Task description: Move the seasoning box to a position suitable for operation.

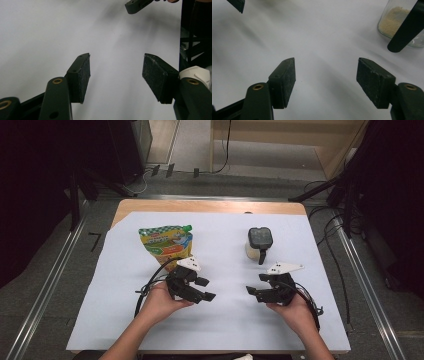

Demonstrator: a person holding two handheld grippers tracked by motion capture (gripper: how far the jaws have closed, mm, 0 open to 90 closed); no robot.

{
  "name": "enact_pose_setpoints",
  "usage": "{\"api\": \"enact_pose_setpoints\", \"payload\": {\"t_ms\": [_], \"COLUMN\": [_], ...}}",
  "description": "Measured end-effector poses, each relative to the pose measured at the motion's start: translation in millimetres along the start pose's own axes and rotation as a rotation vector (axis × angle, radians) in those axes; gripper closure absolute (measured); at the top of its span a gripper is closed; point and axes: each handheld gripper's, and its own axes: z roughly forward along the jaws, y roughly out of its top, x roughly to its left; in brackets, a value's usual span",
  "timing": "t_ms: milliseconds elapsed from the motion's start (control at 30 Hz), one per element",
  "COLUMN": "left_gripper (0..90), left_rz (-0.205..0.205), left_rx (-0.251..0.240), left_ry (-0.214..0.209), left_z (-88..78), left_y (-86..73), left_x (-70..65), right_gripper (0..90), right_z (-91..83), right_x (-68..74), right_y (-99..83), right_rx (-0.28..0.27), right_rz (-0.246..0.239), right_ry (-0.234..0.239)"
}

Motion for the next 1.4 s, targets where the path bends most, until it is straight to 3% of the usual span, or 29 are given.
{"api": "enact_pose_setpoints", "payload": {"t_ms": [33, 167, 333, 533, 1400], "left_gripper": [40.0, 40.7, 40.6, 40.3, 40.4], "left_rz": [0.018, 0.015, 0.037, 0.048, 0.015], "left_rx": [0.012, 0.001, 0.027, 0.026, 0.019], "left_ry": [0.009, 0.003, 0.006, 0.002, 0.014], "left_z": [-0.7, -1.3, -1.6, -6.7, -8.7], "left_y": [-0.4, -1.3, -4.7, -8.9, -10.8], "left_x": [-1.4, 0.2, -0.2, -1.8, 3.1], "right_gripper": [33.2, 32.6, 32.7, 32.6, 33.1], "right_z": [0.5, 3.3, 2.5, 3.1, 6.3], "right_x": [0.5, 0.9, -3.5, -4.6, -3.3], "right_y": [-0.2, -1.9, -3.7, -3.9, -4.8], "right_rx": [0.001, 0.020, 0.010, 0.002, 0.017], "right_rz": [0.001, 0.000, 0.021, 0.029, 0.020], "right_ry": [-0.002, 0.002, -0.001, -0.013, -0.011]}}
